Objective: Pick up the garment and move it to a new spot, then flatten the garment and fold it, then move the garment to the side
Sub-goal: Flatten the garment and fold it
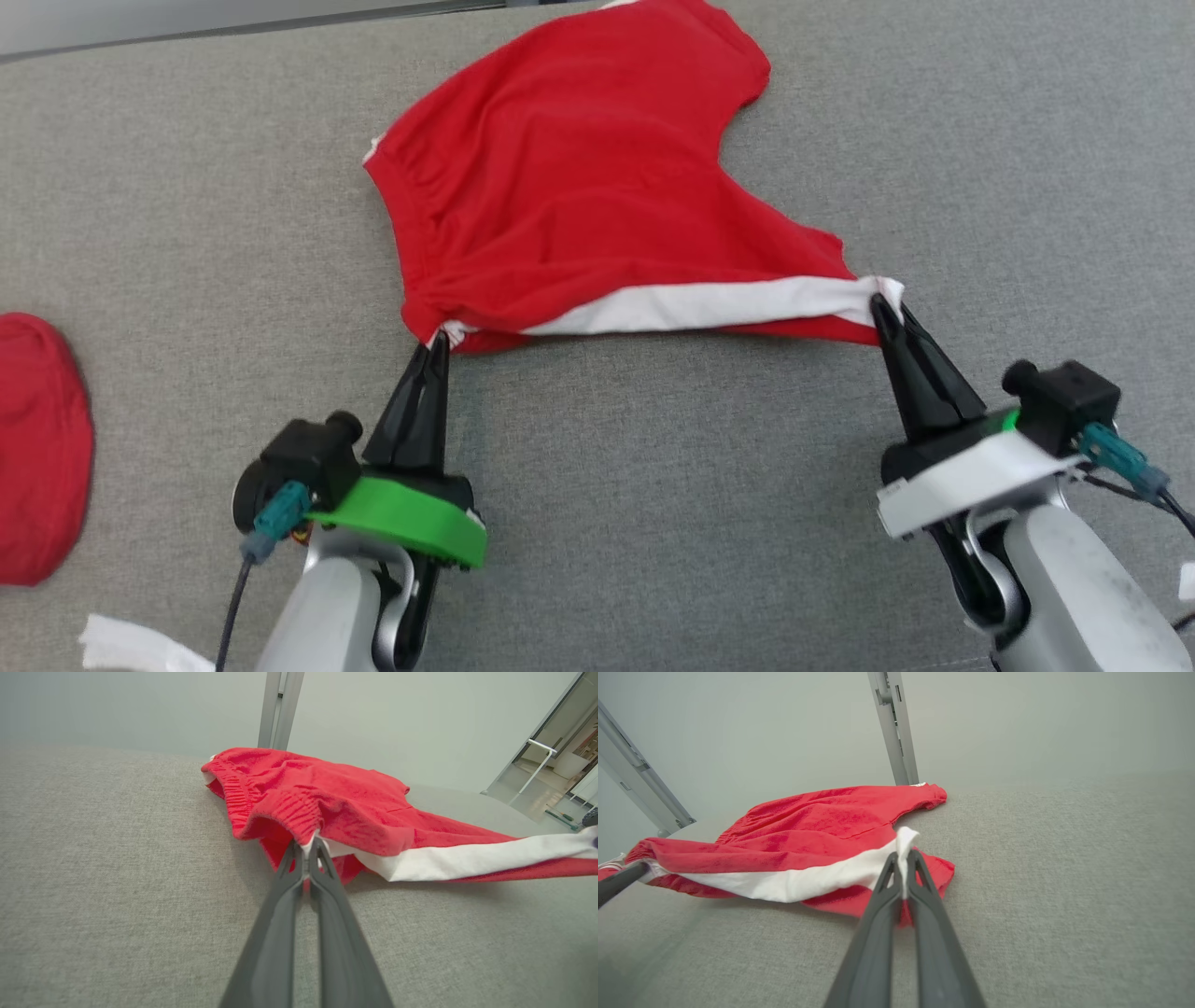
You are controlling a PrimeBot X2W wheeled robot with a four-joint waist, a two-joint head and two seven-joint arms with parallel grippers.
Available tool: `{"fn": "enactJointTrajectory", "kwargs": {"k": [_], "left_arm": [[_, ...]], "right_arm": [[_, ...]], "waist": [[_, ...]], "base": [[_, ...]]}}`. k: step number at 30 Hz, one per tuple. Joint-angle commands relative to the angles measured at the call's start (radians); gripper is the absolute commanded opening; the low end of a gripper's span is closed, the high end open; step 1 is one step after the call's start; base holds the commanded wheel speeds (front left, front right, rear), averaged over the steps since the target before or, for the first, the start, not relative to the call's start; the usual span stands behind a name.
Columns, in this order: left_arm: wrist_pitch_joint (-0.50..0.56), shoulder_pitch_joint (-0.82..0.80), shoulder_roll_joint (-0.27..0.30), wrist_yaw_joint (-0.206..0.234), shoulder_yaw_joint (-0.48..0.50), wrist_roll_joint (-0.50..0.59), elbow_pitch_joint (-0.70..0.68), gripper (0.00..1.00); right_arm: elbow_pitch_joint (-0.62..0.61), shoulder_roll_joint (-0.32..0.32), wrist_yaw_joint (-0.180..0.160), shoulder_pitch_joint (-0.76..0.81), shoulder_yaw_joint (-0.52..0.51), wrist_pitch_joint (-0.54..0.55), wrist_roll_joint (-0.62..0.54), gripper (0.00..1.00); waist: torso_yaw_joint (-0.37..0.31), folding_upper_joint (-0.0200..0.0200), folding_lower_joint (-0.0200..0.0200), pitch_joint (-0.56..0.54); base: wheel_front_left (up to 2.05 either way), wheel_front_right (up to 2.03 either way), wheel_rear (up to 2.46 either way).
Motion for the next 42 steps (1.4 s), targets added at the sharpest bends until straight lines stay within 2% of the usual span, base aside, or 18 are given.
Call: {"fn": "enactJointTrajectory", "kwargs": {"k": [1,5,11,15,18,22,27,35,42], "left_arm": [[-0.001,0.051,0.006,-0.005,-0.006,0.013,-0.035,0.00],[0.008,0.173,0.010,0.000,-0.030,0.008,-0.154,0.00],[0.089,0.310,0.032,0.038,-0.045,0.000,-0.364,0.00],[0.129,0.337,0.050,0.046,-0.043,-0.010,-0.440,0.00],[0.152,0.319,0.056,0.042,-0.042,-0.020,-0.451,0.00],[0.177,0.247,0.057,0.035,-0.033,-0.042,-0.433,0.00],[0.177,0.104,0.049,0.021,-0.019,-0.067,-0.368,0.00],[0.140,-0.121,0.027,0.002,-0.054,-0.104,-0.209,0.00],[0.083,-0.283,0.011,-0.009,-0.122,-0.136,-0.069,0.00]], "right_arm": [[-0.039,-0.007,-0.001,0.058,-0.020,-0.003,-0.012,0.00],[-0.169,-0.012,-0.001,0.222,-0.084,-0.003,-0.044,0.00],[-0.342,0.013,-0.001,0.413,-0.161,0.011,-0.083,0.00],[-0.397,0.012,-0.001,0.439,-0.191,0.044,-0.098,0.00],[-0.401,0.005,-0.001,0.397,-0.205,0.064,-0.097,0.00],[-0.342,-0.026,-0.001,0.286,-0.216,0.060,-0.076,0.00],[-0.189,-0.087,-0.001,0.050,-0.194,0.059,-0.039,0.00],[0.123,-0.180,-0.001,-0.358,-0.076,0.074,0.048,0.00],[0.375,-0.224,-0.001,-0.610,0.039,0.068,0.104,0.00]], "waist": [[0.018,-0.0001,0.0000,-0.041],[0.031,-0.0001,0.0000,-0.073],[0.034,-0.0001,0.0000,-0.088],[0.029,-0.0001,0.0000,-0.081],[0.029,-0.0001,0.0000,-0.069],[0.045,-0.0001,0.0000,-0.028],[0.087,-0.0001,0.0000,0.059],[0.171,-0.0001,0.0000,0.182],[0.231,-0.0001,0.0000,0.237]], "base": [[0.00,0.00,0.00],[0.00,0.00,0.00],[0.00,0.00,0.00],[0.00,0.00,0.00],[0.00,0.00,0.00],[0.00,0.00,0.00],[0.00,0.00,0.00],[0.00,0.00,0.00],[0.00,0.00,0.00]]}}
